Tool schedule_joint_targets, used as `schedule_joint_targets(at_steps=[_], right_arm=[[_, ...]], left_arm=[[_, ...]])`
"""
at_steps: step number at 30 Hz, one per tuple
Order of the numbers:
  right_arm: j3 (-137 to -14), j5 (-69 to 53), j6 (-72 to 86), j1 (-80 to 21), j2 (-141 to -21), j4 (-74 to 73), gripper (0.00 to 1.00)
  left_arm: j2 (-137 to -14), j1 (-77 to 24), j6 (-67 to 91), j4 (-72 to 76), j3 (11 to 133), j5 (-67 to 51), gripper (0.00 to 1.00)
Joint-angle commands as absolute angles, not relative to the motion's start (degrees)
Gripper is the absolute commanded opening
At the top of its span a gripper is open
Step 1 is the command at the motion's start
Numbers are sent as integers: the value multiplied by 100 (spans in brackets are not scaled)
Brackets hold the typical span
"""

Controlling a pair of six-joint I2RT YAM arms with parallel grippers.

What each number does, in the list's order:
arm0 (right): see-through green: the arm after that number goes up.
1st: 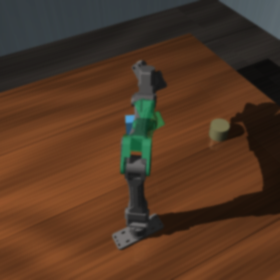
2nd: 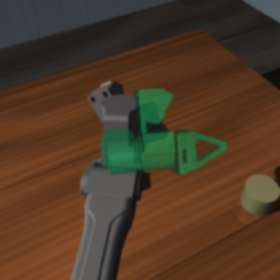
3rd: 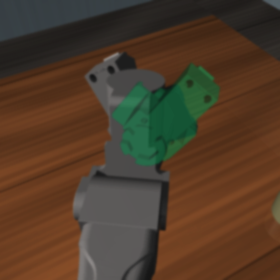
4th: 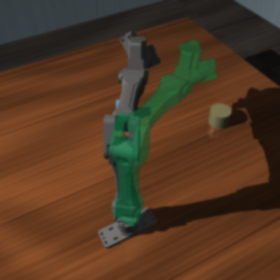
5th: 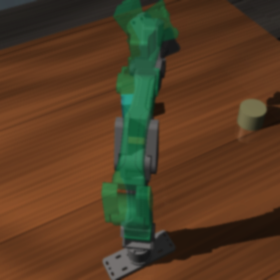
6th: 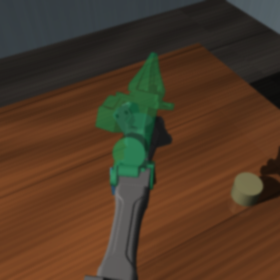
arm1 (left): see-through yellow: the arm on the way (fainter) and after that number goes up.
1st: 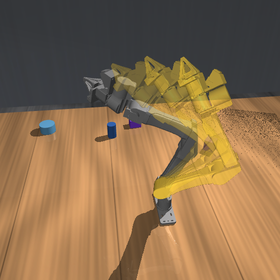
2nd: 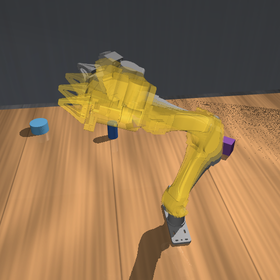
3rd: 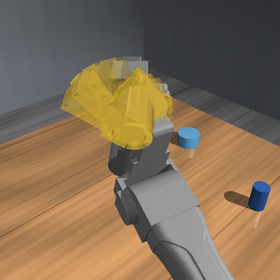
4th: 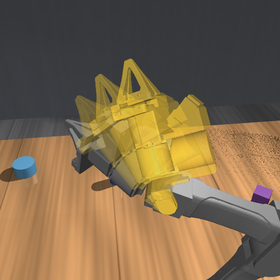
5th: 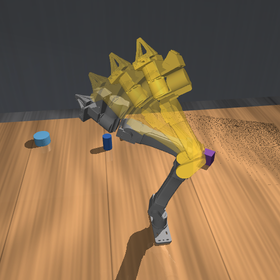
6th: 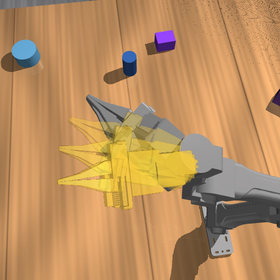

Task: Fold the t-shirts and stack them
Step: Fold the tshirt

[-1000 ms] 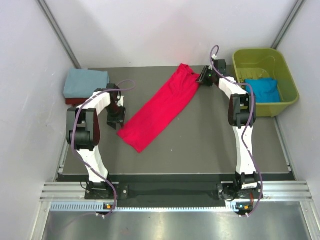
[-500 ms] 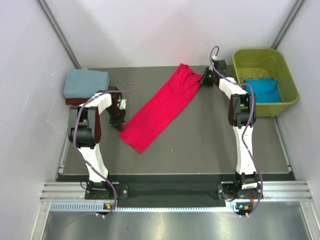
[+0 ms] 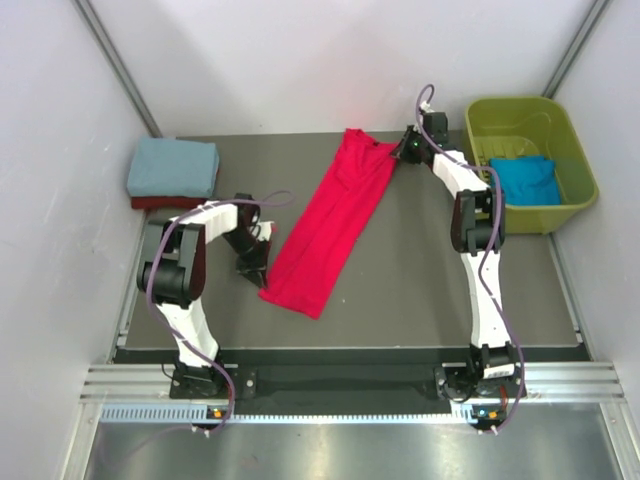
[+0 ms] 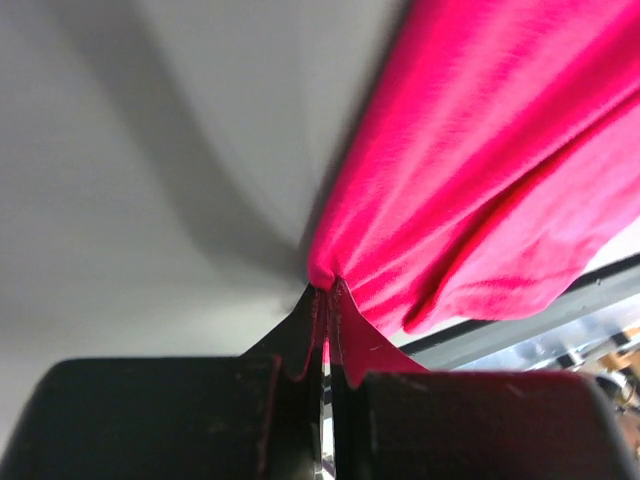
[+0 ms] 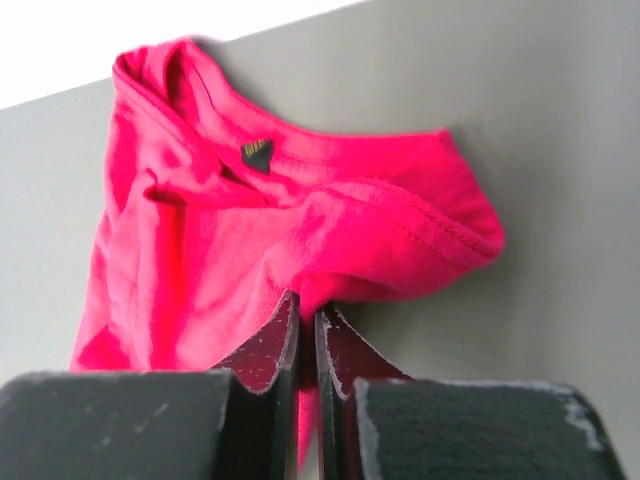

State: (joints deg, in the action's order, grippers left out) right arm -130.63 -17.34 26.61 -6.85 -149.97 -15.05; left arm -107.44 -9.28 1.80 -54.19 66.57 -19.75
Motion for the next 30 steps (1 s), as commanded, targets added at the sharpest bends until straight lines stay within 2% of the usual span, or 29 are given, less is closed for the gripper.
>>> schedule_joint_targets(at_steps=[1, 9, 11, 12, 13, 15, 16, 18, 20, 22, 24, 25, 26, 28, 29, 30], right_arm=[[-13596, -1477, 2716, -738, -15240, -923, 0], [-13922, -1468, 2874, -861, -15627, -756, 2], [-13817, -1450, 2787, -870, -15514, -817, 24], [-13590, -1494, 2664, -870, -15269, -887, 42], [-13588, -1485, 2663, -879, -15267, -931, 48], [-12992, -1512, 2523, -827, -14697, -1045, 58], [-12781, -1547, 2496, -809, -14478, -1098, 66], [-12114, -1634, 2461, -730, -13757, -1265, 69], [-11395, -1670, 2452, -695, -13239, -1414, 71], [-10971, -1783, 2435, -694, -12527, -1555, 71], [-10373, -1854, 2496, -738, -11938, -1626, 71], [-10171, -1907, 2470, -773, -11770, -1635, 72], [-9856, -1951, 2391, -800, -11499, -1643, 72], [-9564, -2004, 2356, -852, -11251, -1565, 72], [-9319, -1969, 2338, -870, -11024, -1521, 72], [-9238, -1943, 2320, -879, -10917, -1451, 71]], left_arm=[[-10574, -1212, 149, -5616, 6565, -2179, 0], [-10442, -1555, 264, -5572, 6521, -2215, 0], [-10328, -1608, 325, -5564, 6487, -2197, 3], [-10179, -1608, 386, -5520, 6452, -2015, 27], [-10082, -1608, 422, -5502, 6451, -1865, 27], [-9897, -1600, 457, -5528, 6477, -1513, 55], [-9714, -1565, 431, -5572, 6495, -1320, 59], [-9528, -1486, 378, -5581, 6565, -1222, 64], [-9326, -1354, 316, -5581, 6792, -1020, 65], [-9211, -1284, 255, -5581, 6995, -1107, 64], [-9228, -1283, 194, -5651, 7320, -1694, 61], [-9255, -1301, 124, -5651, 7382, -1975, 50], [-9281, -1301, 149, -5651, 7444, -2369, 44], [-9404, -1371, 167, -5651, 7436, -2618, 26], [-9465, -1406, 158, -5677, 7444, -2741, 7], [-9553, -1476, 176, -5747, 7444, -2803, 2]])
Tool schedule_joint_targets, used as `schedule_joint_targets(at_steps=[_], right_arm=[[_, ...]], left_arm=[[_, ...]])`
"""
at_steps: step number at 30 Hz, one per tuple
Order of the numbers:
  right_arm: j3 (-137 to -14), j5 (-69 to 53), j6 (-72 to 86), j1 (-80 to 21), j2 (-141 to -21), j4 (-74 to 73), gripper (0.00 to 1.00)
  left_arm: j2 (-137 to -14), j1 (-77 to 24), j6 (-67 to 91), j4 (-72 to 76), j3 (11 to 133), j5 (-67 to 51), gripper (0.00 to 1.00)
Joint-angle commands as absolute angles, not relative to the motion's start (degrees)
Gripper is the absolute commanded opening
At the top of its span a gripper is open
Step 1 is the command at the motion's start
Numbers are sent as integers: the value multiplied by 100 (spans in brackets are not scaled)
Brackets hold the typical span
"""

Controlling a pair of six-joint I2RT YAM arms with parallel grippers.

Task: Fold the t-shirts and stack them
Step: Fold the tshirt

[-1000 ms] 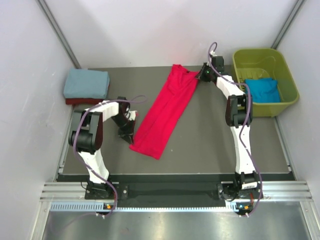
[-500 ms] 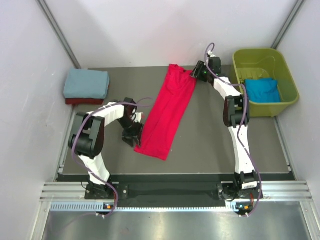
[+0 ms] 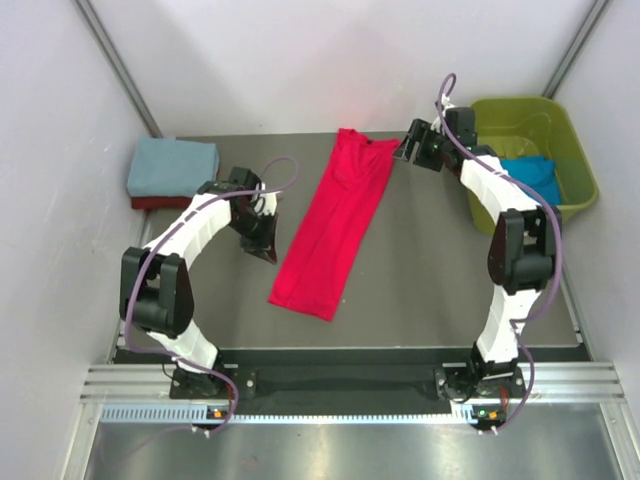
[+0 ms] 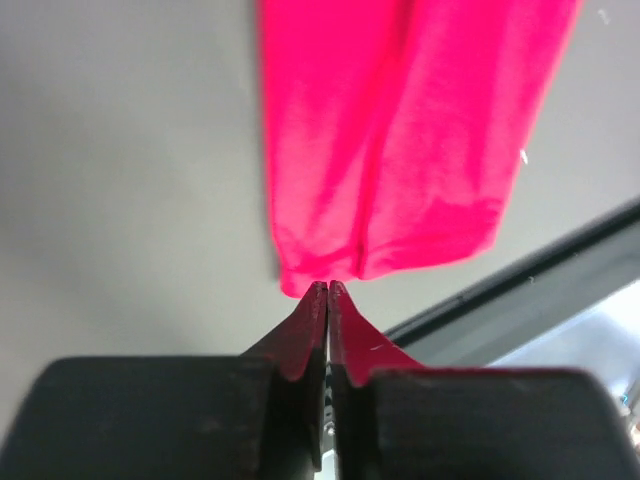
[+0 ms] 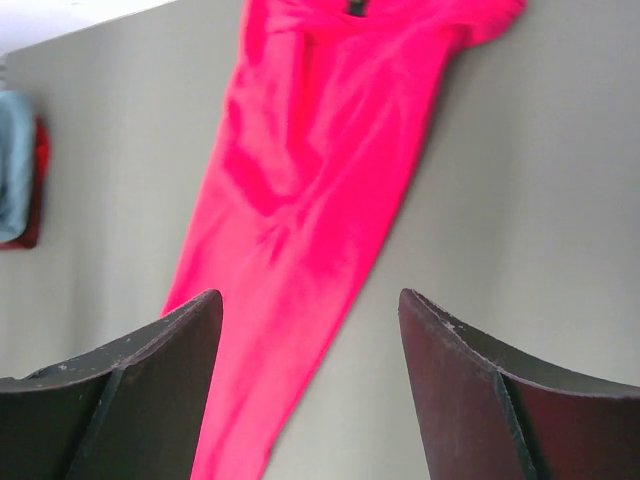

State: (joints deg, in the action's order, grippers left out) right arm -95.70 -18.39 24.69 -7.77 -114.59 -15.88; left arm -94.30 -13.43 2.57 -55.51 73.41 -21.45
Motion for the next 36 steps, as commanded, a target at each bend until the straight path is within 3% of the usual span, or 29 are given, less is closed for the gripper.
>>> schedule_joint_targets(at_steps=[1, 12, 23, 36], right_arm=[[-9185, -1942, 2268, -879, -10829, -1424, 72], [-8868, -1872, 2162, -791, -10389, -1354, 72], [-9166, -1854, 2206, -659, -10582, -1266, 72], [-8983, -1898, 2312, -413, -10310, -1248, 72]], left_arm=[[-9597, -1511, 176, -5757, 7401, -2873, 0], [-10501, -2328, 299, -5326, 7207, -2945, 0], [-12179, -2592, 351, -5388, 7989, -2470, 0], [-13052, -4429, 571, -5379, 8517, -2575, 0]])
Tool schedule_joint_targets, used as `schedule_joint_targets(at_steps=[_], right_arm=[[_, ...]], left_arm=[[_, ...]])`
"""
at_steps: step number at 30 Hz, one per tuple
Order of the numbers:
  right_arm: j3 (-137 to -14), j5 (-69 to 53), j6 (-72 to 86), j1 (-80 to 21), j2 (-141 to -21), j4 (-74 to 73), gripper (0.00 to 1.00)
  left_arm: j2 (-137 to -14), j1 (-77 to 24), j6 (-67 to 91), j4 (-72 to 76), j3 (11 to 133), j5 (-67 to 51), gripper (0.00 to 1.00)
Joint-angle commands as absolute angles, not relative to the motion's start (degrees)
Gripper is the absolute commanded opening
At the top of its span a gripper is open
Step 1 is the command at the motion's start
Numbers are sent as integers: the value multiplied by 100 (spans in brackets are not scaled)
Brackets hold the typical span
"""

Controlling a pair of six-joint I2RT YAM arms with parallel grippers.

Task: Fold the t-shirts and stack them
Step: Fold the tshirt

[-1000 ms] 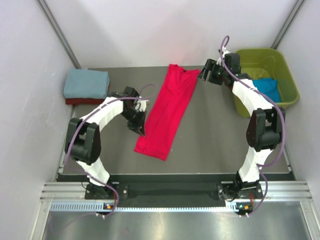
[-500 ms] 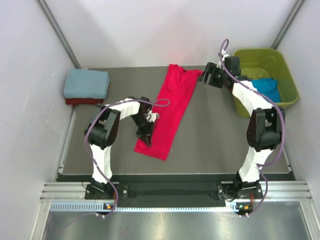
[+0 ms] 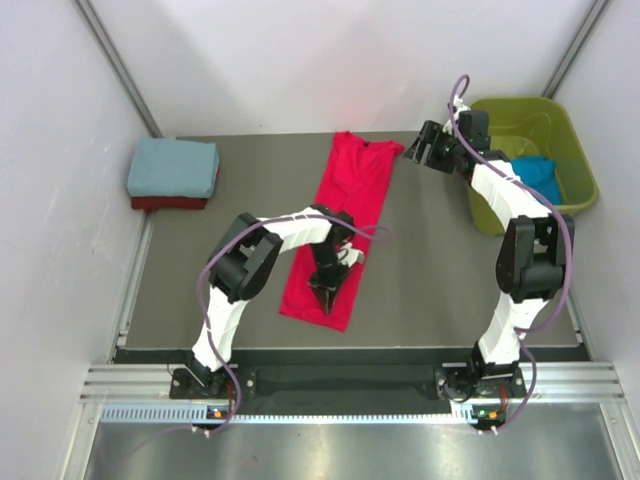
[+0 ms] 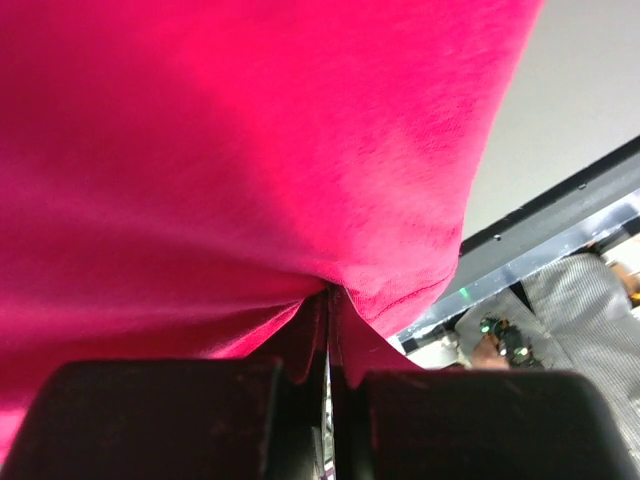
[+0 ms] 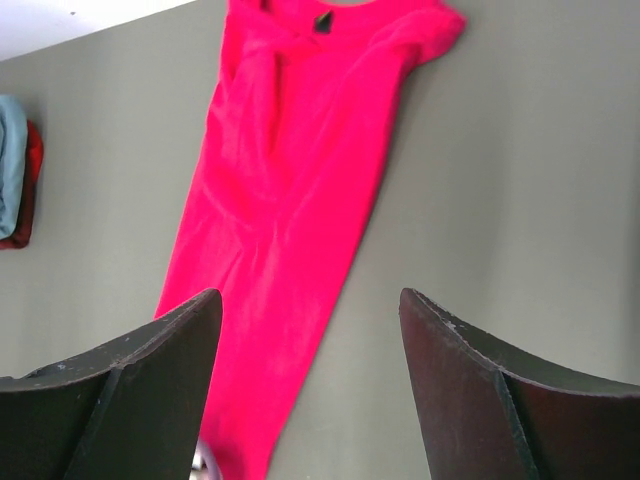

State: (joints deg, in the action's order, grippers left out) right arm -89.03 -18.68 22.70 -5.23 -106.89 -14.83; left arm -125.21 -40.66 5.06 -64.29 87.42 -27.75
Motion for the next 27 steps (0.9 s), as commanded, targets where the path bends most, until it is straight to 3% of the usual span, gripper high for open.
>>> schedule_joint_targets(at_steps=[1, 27], right_arm=[[-8913, -1907, 2303, -396, -10240, -1248, 72], [-7928, -2013, 2241, 334, -9352, -1327, 72]], left_arm=[[-13052, -4464, 571, -5353, 8517, -2593, 0], [-14405, -5168, 580, -5520, 10801, -2426, 0]])
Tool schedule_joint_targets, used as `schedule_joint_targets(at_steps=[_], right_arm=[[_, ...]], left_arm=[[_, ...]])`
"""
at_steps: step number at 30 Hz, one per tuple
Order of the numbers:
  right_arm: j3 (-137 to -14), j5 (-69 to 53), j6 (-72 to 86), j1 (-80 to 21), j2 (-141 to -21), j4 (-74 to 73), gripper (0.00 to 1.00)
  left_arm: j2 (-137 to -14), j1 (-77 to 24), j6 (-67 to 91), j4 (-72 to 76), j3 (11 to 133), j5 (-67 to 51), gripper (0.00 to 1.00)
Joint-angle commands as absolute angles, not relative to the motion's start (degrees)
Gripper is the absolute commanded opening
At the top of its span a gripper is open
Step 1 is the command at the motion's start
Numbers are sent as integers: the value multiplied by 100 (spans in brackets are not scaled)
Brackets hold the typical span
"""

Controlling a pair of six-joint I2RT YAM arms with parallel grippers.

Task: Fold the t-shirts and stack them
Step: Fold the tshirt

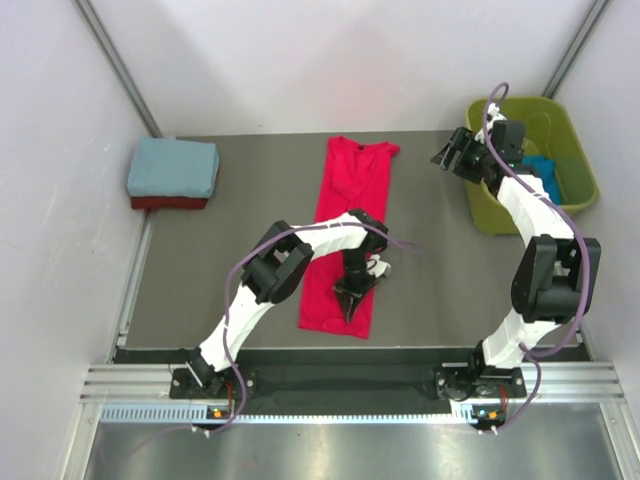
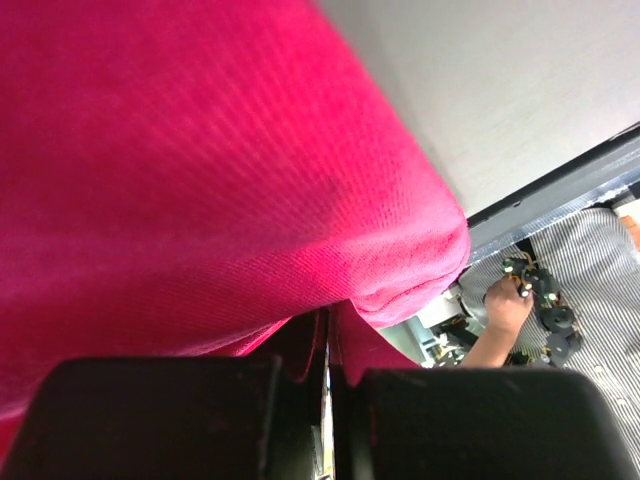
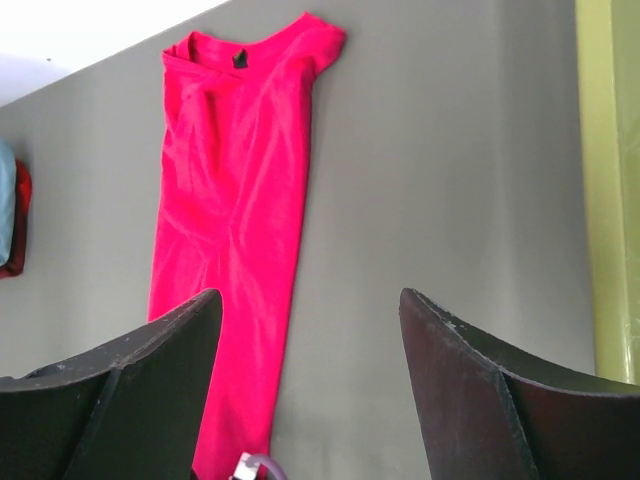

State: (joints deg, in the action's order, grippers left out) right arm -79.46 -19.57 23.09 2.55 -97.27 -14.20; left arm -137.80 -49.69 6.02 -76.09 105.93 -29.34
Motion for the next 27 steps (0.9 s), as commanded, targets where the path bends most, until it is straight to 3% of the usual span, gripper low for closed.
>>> schedule_joint_targets(at_steps=[1, 18, 27], right_arm=[[-7876, -2004, 2241, 343, -9308, -1327, 72], [-7216, -2030, 2118, 668, -8737, -1494, 72], [-6724, -2030, 2145, 835, -8411, -1459, 72]], left_arm=[[-14475, -5168, 571, -5528, 10897, -2365, 0], [-14309, -5150, 97, -5642, 12024, -2127, 0], [-12561, -5098, -123, -5836, 10285, -2522, 0]])
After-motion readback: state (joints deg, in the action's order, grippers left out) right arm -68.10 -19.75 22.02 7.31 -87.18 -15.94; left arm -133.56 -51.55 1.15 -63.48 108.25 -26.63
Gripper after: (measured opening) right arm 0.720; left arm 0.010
